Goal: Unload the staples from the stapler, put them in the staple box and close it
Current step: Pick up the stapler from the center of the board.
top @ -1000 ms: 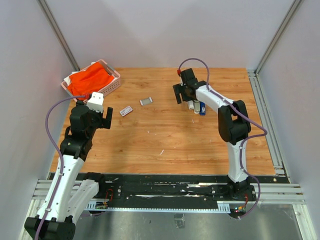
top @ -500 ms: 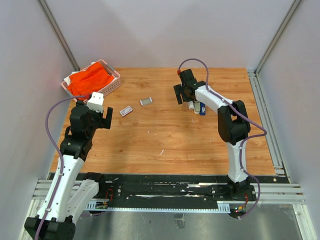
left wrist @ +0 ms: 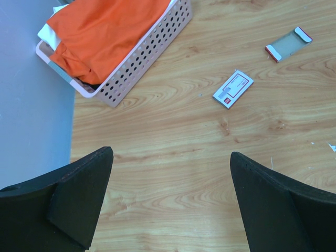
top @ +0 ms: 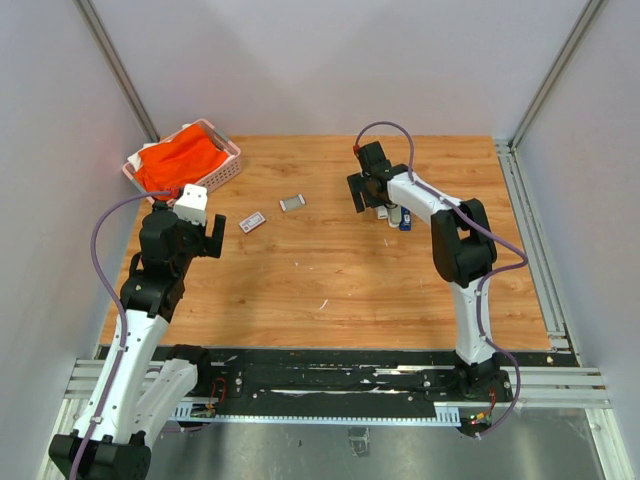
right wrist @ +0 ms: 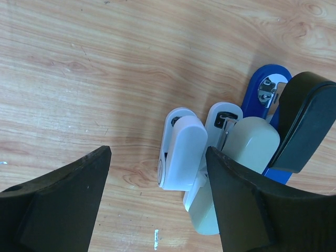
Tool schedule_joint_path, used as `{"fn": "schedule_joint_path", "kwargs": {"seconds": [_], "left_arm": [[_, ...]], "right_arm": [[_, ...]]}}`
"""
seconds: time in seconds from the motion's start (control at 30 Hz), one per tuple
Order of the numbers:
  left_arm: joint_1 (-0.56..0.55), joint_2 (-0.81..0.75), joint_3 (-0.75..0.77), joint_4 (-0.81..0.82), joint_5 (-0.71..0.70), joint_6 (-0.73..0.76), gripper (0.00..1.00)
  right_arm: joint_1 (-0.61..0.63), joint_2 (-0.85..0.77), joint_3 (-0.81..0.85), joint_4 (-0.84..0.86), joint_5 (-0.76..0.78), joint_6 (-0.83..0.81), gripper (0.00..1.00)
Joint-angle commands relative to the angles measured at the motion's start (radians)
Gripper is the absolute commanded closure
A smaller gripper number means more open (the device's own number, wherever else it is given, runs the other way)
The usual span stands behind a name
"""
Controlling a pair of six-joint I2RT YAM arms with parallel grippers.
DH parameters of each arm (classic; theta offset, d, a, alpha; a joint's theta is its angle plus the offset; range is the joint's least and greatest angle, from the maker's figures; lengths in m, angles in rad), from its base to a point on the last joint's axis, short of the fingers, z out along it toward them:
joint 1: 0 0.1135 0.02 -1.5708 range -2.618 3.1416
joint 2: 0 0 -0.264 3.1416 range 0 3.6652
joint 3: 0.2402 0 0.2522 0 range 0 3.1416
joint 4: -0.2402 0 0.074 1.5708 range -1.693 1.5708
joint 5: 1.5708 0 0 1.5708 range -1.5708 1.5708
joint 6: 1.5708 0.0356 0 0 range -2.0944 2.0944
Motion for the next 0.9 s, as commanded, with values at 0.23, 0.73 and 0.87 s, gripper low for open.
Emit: {"fn": "schedule_joint_path", "kwargs": {"seconds": [0.23,0.73,0.87], "left_arm": [[0.006,0.002,-0.008,0.019,0.006,0.011,0.02],[0.006,0.001,-0.006,0.013,0.012,0.010,0.02],[0.006,0.000,-0.005,0.009,0.028,0.014,0.02]], "right_arm": [[0.012,0.024,0.029,-0.024,0.015,-0.001,0.41],[0.017,0.019,0.027,-0.025,0.049,-0.045,0.74],[0.025,0.002,0.027,-0.023,0.038,-0.074,0.82]]}}
